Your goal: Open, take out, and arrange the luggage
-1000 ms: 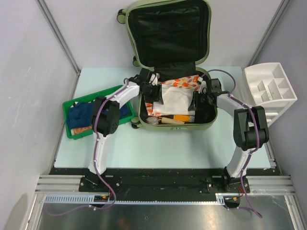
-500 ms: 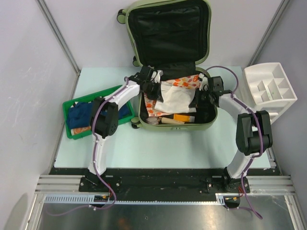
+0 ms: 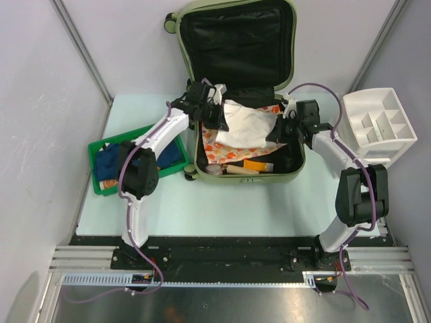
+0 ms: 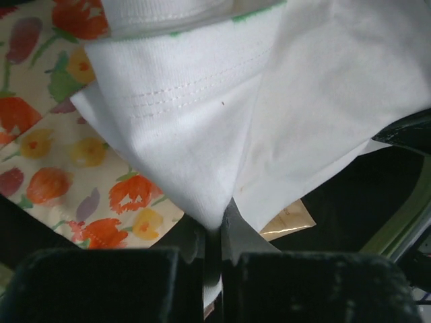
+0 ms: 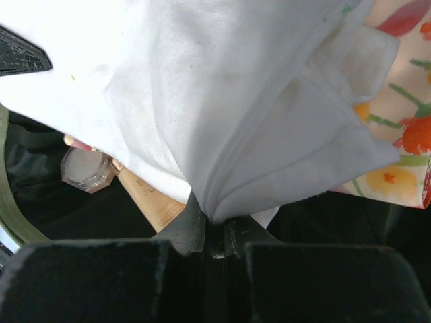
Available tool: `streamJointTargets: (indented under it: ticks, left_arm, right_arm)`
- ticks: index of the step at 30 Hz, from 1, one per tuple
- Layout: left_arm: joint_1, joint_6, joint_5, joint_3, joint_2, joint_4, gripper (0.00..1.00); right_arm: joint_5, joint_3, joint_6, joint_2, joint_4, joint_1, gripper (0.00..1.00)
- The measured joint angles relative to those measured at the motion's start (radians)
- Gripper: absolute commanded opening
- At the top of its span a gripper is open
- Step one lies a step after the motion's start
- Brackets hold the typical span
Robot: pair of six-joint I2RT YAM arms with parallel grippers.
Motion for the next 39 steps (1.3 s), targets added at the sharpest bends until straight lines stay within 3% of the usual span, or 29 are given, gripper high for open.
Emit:
streamJointTargets:
  ticks: [6,10,15,23,27,30,31,33,35,36,37,38,39]
  left_arm:
    - [0.058,0.001,0.031,-0.017,-0.064,0.004,0.0]
    - [0.14,0.012,0.039,-0.12,-0.183,0.008,0.0]
    - [0.343,0.037,0.061,-0.299,-0.377,0.027,0.0]
    - [0.763,0.126,0.063,-0.577,-0.676,0.016,0.0]
    - [0.874,0.193,0.008,-0.689,-0.716,0.0,0.0]
    - [0.91,0.241,-0.036,-0.739,-0.656,-0.014,0.0]
    - [0.917,0.257,-0.052,-0.745,-0.611,-0.017,0.02]
    - [0.923,0.274,-0.067,-0.746,-0.536,-0.01,0.17]
    - [0.924,0.288,-0.081,-0.746,-0.47,0.005,0.38]
    - [0.924,0.295,-0.086,-0.743,-0.442,0.012,0.44]
    - [0.924,0.303,-0.09,-0.738,-0.421,0.016,0.5]
    - [0.924,0.309,-0.097,-0.729,-0.409,0.015,0.65]
    - [0.924,0.315,-0.105,-0.716,-0.403,0.013,0.89]
  right_arm:
    - [0.0,0.043,0.014,-0.01,0.034,0.037,0.0]
    - [0.004,0.147,0.013,0.029,0.06,0.122,0.0]
    - [0.004,0.444,0.015,0.235,0.102,0.264,0.0]
    - [0.01,1.006,0.052,0.666,0.073,0.523,0.0]
    - [0.025,1.061,0.059,0.761,0.068,0.615,0.0]
    - [0.044,1.058,0.065,0.813,0.073,0.652,0.0]
    - [0.052,1.052,0.066,0.83,0.08,0.661,0.0]
    - [0.076,1.03,0.068,0.861,0.101,0.671,0.0]
    - [0.09,1.024,0.069,0.895,0.116,0.674,0.17]
    - [0.098,1.024,0.069,0.911,0.126,0.674,0.27]
    - [0.104,1.024,0.069,0.922,0.129,0.673,0.45]
    - [0.107,1.024,0.073,0.926,0.129,0.673,0.55]
    - [0.111,1.023,0.071,0.926,0.126,0.673,0.63]
